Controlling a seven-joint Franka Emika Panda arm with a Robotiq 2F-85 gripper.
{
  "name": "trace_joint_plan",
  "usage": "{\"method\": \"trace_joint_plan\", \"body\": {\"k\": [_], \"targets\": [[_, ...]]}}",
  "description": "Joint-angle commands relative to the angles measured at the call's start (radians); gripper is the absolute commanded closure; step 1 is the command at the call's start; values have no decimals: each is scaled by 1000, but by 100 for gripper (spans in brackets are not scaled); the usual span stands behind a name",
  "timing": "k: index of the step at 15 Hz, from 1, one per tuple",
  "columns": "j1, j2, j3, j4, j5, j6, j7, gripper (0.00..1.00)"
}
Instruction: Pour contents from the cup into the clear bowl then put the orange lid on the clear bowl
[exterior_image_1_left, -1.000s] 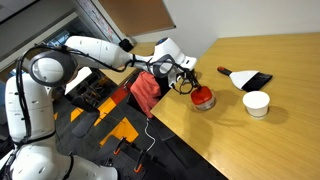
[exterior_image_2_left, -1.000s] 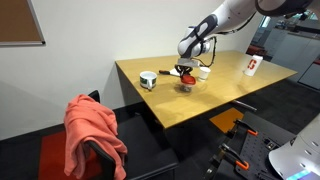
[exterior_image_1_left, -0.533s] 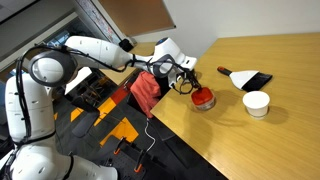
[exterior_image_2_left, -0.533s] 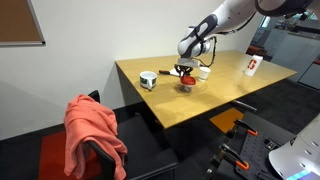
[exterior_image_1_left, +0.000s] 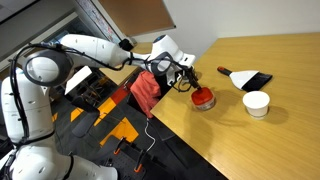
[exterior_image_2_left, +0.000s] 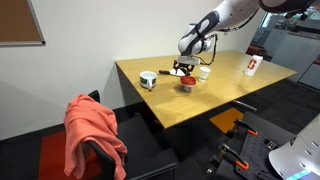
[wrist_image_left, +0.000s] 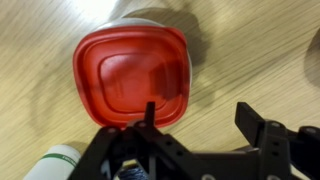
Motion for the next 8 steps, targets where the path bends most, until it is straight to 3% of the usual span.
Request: {"method": "trace_joint_plan", "body": {"k": [1,8], "targets": [[12,-127,0,-106,-14,-21,-29,0],[2,-289,14,-245,-53,-19,-126,0]]}}
